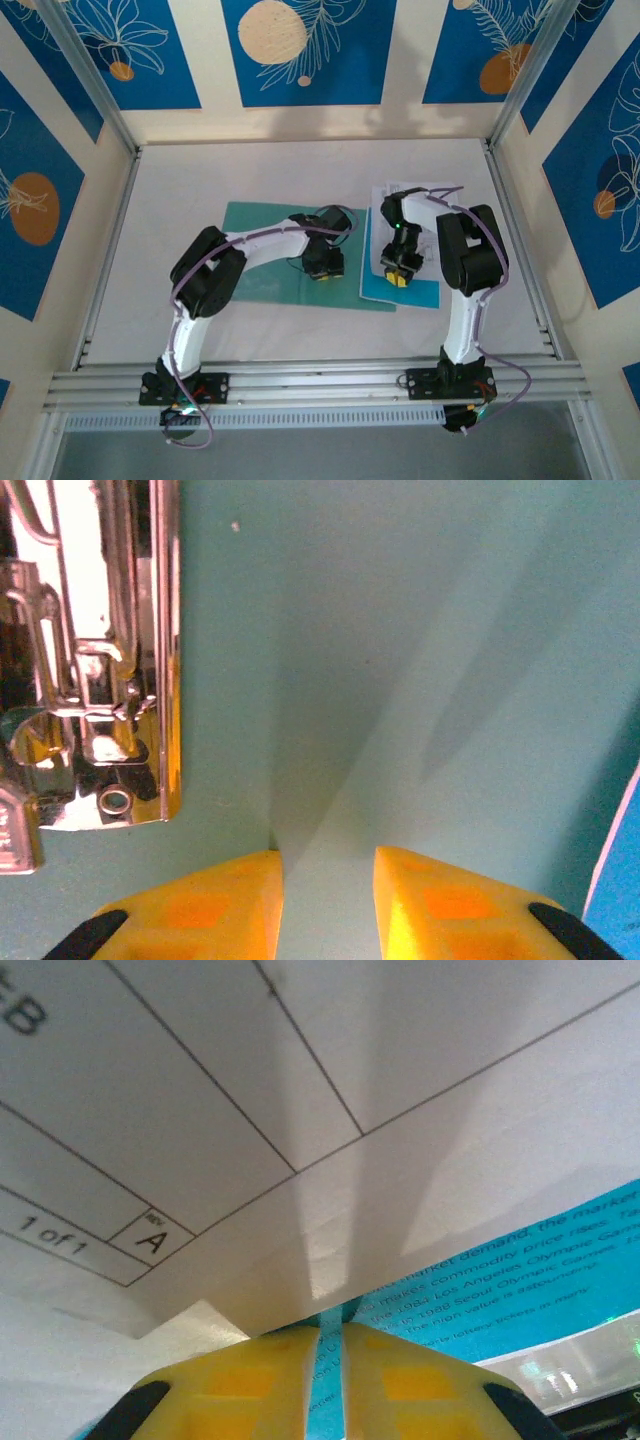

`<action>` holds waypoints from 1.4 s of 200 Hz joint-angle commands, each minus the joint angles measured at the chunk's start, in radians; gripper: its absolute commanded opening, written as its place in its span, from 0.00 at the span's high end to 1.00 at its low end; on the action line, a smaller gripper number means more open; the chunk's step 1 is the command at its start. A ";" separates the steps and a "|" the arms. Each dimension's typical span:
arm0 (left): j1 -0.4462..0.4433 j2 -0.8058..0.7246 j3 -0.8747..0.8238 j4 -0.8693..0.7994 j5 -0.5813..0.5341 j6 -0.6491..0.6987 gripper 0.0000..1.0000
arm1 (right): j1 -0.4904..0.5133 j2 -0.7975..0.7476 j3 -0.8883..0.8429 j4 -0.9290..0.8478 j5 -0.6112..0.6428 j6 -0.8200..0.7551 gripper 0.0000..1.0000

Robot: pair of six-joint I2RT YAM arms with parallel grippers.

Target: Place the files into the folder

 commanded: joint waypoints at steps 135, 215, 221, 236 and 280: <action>0.127 -0.269 -0.138 0.003 -0.013 -0.042 0.69 | 0.187 -0.095 0.064 0.036 -0.003 0.033 0.81; 0.267 -0.280 -0.361 0.046 0.012 0.077 0.72 | 0.243 0.057 0.130 0.059 -0.060 0.015 0.81; 0.265 -0.280 -0.381 0.062 0.019 0.070 0.72 | 0.246 0.065 0.130 0.063 -0.065 0.012 0.81; 0.260 -0.293 -0.434 0.096 0.019 0.043 0.72 | 0.256 0.082 0.133 0.072 -0.076 -0.003 0.81; 0.231 -0.318 -0.541 0.193 0.047 -0.053 0.73 | 0.299 0.124 0.165 0.083 -0.112 -0.057 0.81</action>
